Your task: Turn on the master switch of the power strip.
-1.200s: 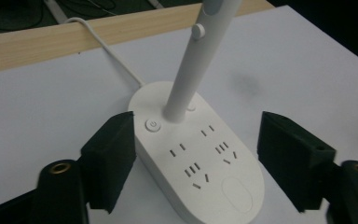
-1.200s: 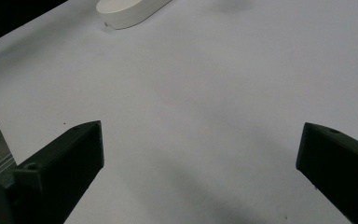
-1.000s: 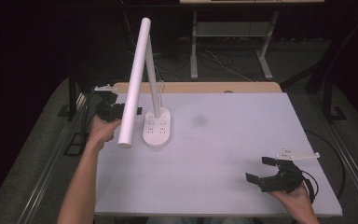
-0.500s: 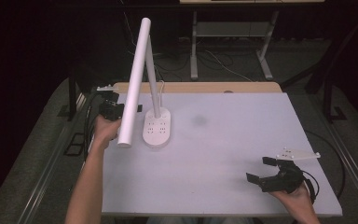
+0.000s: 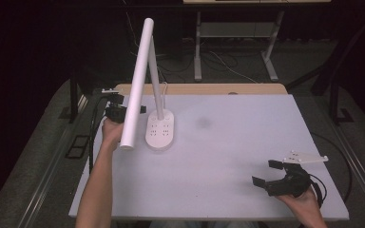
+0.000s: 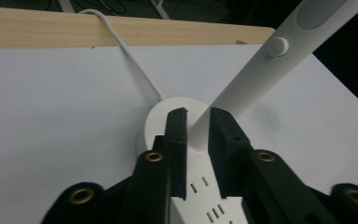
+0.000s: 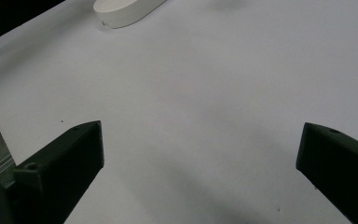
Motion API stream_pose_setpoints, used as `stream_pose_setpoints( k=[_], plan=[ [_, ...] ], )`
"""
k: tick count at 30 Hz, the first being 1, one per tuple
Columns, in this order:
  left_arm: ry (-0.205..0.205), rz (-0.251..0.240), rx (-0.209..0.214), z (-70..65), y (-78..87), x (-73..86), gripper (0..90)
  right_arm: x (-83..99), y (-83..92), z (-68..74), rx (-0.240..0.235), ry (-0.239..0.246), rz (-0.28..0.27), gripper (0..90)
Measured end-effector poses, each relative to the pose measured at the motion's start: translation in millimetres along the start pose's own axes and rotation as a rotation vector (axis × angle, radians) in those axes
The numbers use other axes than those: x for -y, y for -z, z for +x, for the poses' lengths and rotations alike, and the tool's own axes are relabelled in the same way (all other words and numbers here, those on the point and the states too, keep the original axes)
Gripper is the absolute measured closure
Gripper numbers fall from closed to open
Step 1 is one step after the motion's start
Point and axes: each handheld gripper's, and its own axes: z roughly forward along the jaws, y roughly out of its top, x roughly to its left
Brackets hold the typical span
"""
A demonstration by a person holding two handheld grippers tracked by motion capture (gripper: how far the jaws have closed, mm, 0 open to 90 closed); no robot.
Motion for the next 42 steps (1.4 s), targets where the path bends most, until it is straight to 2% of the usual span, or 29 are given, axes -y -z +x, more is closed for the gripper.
stream_pose_setpoints(
  k=[7,17,18,42],
  plan=[
    [0.036,0.013,0.0,6.5,-8.6,5.7,89.3,0.6,-0.1,-0.9,0.001,0.003,0.004,0.1],
    [0.072,0.028,-0.011,9.7,-22.1,12.6,89.9,1.1,-0.5,-0.8,0.004,-0.001,0.009,0.1],
    [0.057,0.031,-0.005,11.1,-23.4,12.9,89.9,1.1,-0.5,-0.7,0.004,0.0,0.01,0.1],
    [0.06,0.052,0.004,10.4,-45.4,20.4,90.0,1.7,-0.8,-1.1,0.004,0.008,0.015,0.2]
  ],
)
